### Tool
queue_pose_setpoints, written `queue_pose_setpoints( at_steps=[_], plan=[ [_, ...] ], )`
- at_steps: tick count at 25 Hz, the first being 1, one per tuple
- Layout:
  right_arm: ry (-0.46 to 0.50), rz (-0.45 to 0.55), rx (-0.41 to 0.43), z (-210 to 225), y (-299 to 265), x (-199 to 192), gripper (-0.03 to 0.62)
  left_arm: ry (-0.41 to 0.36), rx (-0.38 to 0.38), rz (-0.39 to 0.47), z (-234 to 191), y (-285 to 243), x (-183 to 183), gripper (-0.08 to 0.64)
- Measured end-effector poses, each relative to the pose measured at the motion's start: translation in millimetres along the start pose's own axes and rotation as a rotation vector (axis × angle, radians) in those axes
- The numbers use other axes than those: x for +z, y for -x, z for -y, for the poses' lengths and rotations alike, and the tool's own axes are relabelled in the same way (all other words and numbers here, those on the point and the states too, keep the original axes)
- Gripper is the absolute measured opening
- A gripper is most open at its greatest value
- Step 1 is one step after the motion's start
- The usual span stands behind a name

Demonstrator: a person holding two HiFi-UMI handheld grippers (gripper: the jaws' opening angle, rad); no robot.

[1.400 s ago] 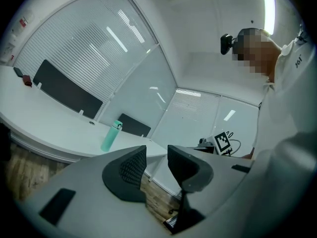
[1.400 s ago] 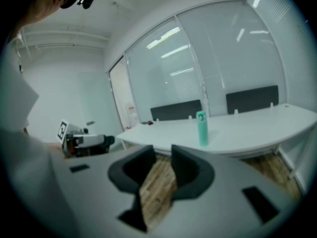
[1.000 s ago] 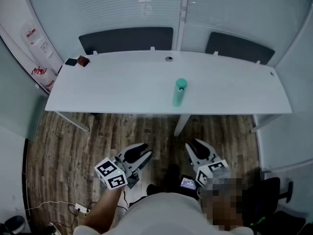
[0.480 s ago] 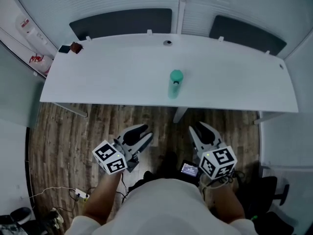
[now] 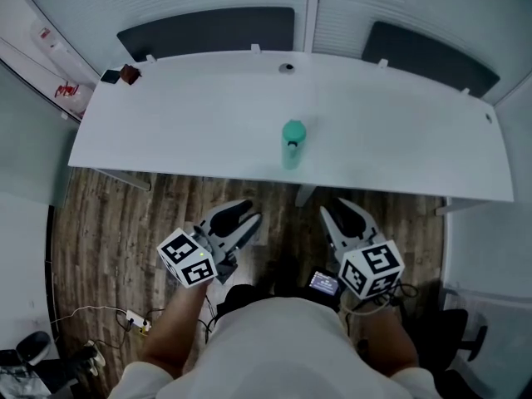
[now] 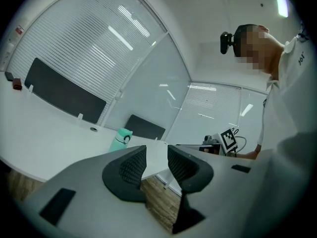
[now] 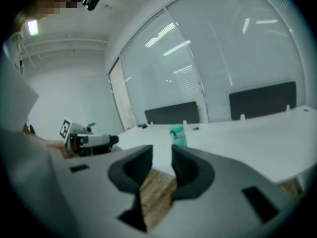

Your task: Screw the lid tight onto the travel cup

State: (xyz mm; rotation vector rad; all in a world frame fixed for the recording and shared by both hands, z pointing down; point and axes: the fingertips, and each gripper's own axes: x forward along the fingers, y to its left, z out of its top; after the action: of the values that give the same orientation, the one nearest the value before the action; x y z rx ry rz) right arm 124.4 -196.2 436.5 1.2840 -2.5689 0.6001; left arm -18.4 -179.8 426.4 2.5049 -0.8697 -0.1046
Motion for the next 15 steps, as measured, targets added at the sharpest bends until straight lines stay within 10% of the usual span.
queue_pose_setpoints(
  at_steps=[15],
  plan=[
    [-0.02,0.0,-0.043,-3.5,-28.4,7.4,0.114,-0.028,-0.056,-0.037,-26.9,-11.6,14.8,0.141]
  ],
)
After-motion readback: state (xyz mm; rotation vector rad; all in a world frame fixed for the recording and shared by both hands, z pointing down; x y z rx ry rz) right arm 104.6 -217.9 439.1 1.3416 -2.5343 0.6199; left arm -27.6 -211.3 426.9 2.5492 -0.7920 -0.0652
